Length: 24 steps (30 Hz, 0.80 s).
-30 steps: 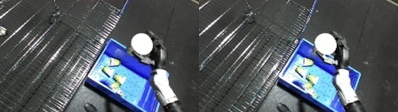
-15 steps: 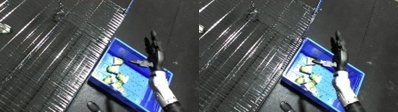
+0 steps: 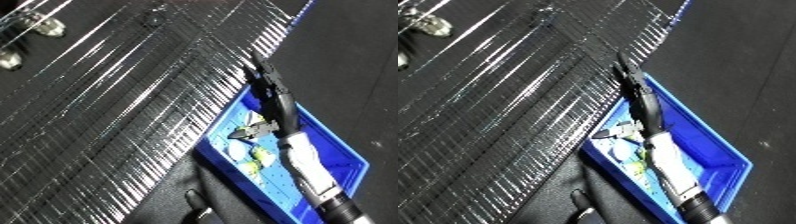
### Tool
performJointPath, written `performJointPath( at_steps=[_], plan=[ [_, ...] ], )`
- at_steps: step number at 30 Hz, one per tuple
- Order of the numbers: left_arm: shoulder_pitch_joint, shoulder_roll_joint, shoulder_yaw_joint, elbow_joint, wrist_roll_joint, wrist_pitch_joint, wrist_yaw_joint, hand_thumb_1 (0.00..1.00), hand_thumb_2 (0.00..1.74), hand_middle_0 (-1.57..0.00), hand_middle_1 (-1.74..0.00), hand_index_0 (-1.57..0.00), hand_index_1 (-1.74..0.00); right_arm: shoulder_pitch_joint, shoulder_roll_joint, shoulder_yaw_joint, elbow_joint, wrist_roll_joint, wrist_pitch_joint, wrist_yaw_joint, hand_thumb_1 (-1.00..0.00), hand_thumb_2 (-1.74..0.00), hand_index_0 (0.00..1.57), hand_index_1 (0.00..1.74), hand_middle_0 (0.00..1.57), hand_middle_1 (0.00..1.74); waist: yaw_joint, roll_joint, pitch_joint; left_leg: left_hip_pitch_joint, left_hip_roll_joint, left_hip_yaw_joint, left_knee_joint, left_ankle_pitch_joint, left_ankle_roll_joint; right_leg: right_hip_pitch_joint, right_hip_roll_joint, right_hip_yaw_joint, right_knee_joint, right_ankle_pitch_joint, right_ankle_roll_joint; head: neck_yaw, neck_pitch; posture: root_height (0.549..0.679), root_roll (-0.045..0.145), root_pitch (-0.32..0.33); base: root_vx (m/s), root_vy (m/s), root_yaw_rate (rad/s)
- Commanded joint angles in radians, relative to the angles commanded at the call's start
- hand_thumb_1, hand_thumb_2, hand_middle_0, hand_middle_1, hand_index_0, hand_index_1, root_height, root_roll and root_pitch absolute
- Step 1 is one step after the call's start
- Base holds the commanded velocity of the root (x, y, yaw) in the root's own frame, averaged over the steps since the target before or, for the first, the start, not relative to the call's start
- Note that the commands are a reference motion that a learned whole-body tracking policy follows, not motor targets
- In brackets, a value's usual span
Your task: Pick up the object and place it into the box
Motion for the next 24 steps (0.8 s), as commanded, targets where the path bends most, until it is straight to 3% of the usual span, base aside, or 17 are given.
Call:
performJointPath(
  at_steps=[5,14,20,24],
  plan=[
    [-0.028,0.014,0.012,0.005,0.018,0.002,0.011,1.00,1.74,-1.57,-1.74,-1.57,-1.74,-0.062,0.022,0.047,-0.004,-0.001,0.025,0.022,0.00,0.00,0.00,0.00,0.00,0.00,0.048,-0.028,0.018,-0.039,-0.002,-0.031,0.021,0.011,-0.0011,-0.009,0.0069,-0.025,0.028,-0.005,-0.0095,-0.132,0.018,0.665,0.065,-0.068,-0.028,-0.083,0.213],
    [-0.043,0.037,0.045,-0.007,0.046,0.040,0.005,1.00,1.74,-1.57,-1.74,-1.57,-1.74,-0.078,0.070,0.093,-0.023,-0.015,0.044,0.024,0.00,0.00,0.00,0.00,0.00,0.00,0.099,-0.066,0.045,-0.101,0.002,-0.066,0.091,0.015,0.0029,-0.027,0.0295,-0.055,0.105,-0.027,-0.0267,-0.306,0.023,0.659,0.053,-0.084,0.015,-0.086,0.162],
    [-0.044,0.044,0.043,-0.017,0.058,0.054,0.001,1.00,1.74,-1.57,-1.74,-1.57,-1.74,-0.068,0.094,0.117,-0.026,-0.024,0.038,0.012,0.00,0.00,0.00,0.00,0.00,0.00,0.120,-0.076,0.048,-0.133,-0.002,-0.082,0.110,0.026,0.0049,-0.044,0.0387,-0.067,0.127,-0.031,-0.0275,-0.386,0.041,0.657,0.047,-0.079,0.027,-0.070,0.138],
    [-0.035,0.050,0.043,-0.026,0.063,0.054,0.004,1.00,1.74,-1.57,-1.74,-1.57,-1.74,-0.060,0.106,0.136,-0.027,-0.030,0.031,0.007,0.00,0.00,0.00,0.00,0.00,0.00,0.135,-0.084,0.048,-0.147,-0.001,-0.091,0.111,0.037,0.0027,-0.050,0.0408,-0.078,0.129,-0.030,-0.0240,-0.433,0.064,0.657,0.044,-0.074,0.020,-0.045,0.084]
  ],
)
